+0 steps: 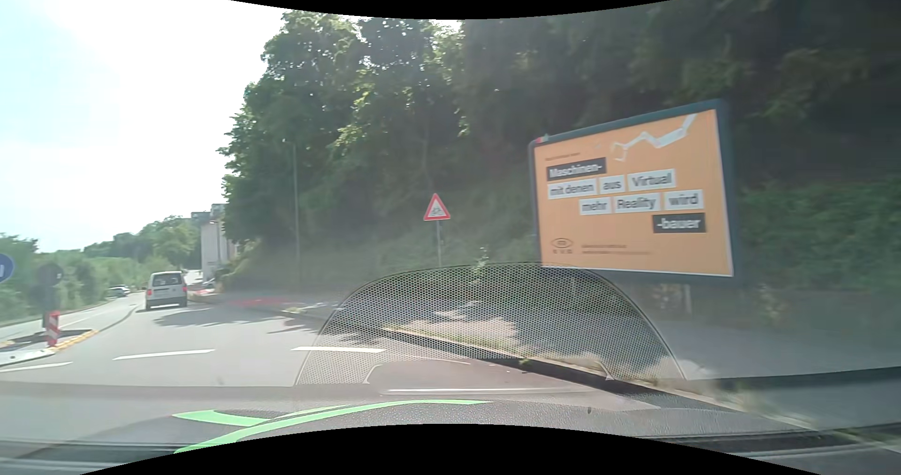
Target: Follow the waypoints while adhering to traffic rules and regulations
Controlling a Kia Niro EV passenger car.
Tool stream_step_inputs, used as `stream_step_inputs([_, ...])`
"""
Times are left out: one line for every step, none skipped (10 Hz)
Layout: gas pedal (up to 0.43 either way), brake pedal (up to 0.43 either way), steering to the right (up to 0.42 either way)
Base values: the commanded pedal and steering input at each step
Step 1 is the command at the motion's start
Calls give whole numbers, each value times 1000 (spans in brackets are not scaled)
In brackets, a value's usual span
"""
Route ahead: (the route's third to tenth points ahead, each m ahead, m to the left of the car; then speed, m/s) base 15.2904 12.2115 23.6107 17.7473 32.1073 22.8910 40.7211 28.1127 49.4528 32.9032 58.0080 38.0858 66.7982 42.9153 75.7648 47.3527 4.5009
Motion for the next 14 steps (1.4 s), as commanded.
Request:
stream_step_inputs([138,0,-550])
stream_step_inputs([138,0,-505])
stream_step_inputs([138,0,-441])
stream_step_inputs([138,0,-384])
stream_step_inputs([157,0,-337])
stream_step_inputs([169,0,-289])
stream_step_inputs([177,0,-244])
stream_step_inputs([189,0,-213])
stream_step_inputs([209,0,-187])
stream_step_inputs([220,0,-180])
stream_step_inputs([228,0,-180])
stream_step_inputs([240,0,-177])
stream_step_inputs([248,0,-169])
stream_step_inputs([248,0,-156])
